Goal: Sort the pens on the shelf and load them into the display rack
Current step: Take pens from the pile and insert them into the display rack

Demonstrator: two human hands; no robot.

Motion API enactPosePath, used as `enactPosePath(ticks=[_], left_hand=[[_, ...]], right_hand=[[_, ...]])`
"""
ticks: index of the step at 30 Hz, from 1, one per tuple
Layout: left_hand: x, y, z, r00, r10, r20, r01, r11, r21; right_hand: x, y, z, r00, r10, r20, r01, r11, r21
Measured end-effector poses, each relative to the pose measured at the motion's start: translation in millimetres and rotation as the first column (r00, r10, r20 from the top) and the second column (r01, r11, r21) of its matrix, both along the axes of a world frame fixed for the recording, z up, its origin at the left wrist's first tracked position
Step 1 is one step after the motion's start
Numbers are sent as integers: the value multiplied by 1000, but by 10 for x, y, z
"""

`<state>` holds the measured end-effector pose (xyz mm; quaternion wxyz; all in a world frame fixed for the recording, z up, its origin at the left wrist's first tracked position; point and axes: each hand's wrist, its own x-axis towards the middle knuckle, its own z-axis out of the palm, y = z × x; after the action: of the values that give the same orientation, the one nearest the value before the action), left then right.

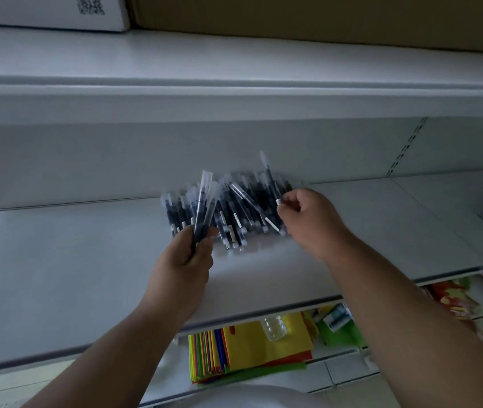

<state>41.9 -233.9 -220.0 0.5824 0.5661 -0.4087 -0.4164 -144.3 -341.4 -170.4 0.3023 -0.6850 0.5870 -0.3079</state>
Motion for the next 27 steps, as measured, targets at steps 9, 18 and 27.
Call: enactPosePath(ticks=[9, 18, 27], left_hand=[[-665, -148, 122, 996, -58, -63, 63, 995, 78], [-2248, -334, 186, 965, -247, -84, 254, 963, 86], [-4227, -543, 126, 940, -329, 91, 322, 943, 80]], right_hand=[[-722, 467, 195, 753, -58, 655, -148, 956, 254], [-2276, 753, 233, 779, -151, 608, 95, 988, 124], [-4280, 962, 447, 892, -248, 379, 319, 938, -137]])
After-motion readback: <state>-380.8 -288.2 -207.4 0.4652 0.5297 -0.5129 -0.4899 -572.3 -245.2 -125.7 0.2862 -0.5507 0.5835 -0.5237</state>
